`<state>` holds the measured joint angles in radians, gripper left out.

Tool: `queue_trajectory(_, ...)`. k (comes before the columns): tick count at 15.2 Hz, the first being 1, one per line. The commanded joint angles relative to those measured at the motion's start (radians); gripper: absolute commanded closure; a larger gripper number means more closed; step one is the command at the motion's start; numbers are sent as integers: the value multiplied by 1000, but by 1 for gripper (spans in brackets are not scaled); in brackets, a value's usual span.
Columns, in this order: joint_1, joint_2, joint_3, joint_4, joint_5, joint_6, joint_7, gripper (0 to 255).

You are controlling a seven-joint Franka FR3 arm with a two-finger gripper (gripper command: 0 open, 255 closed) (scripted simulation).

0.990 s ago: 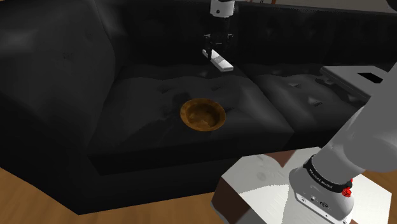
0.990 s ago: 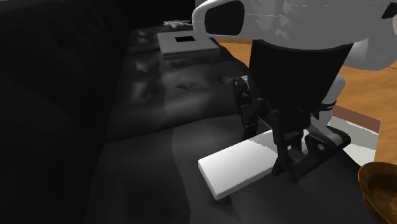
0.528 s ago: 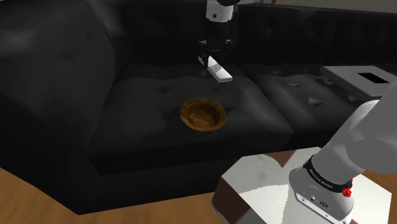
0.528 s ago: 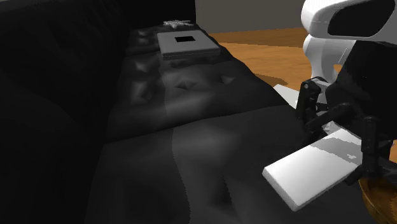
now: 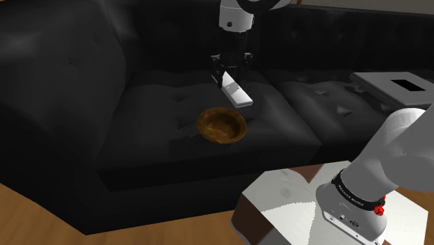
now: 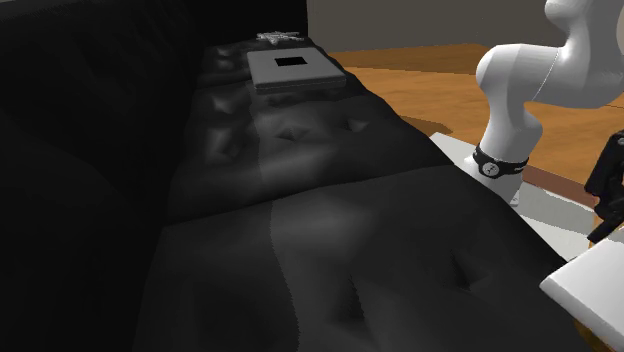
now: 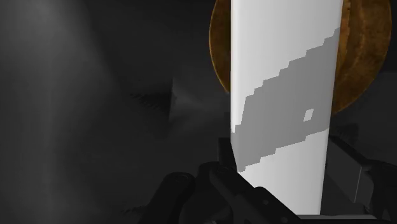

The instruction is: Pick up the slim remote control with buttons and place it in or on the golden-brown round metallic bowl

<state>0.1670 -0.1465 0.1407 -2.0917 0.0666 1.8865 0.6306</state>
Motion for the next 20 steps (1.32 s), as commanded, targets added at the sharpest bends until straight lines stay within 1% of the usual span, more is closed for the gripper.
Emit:
queue_trajectory(1, 24, -33, 29, -38, 13, 8, 48, 255)
queue_trajectory(5, 66, -70, 82, -73, 37, 12, 132, 255)
queue_trajectory(19, 68, -6, 92, -205, 33, 208, 131, 255)
queue_trajectory(20, 68, -6, 92, -205, 33, 208, 131, 255)
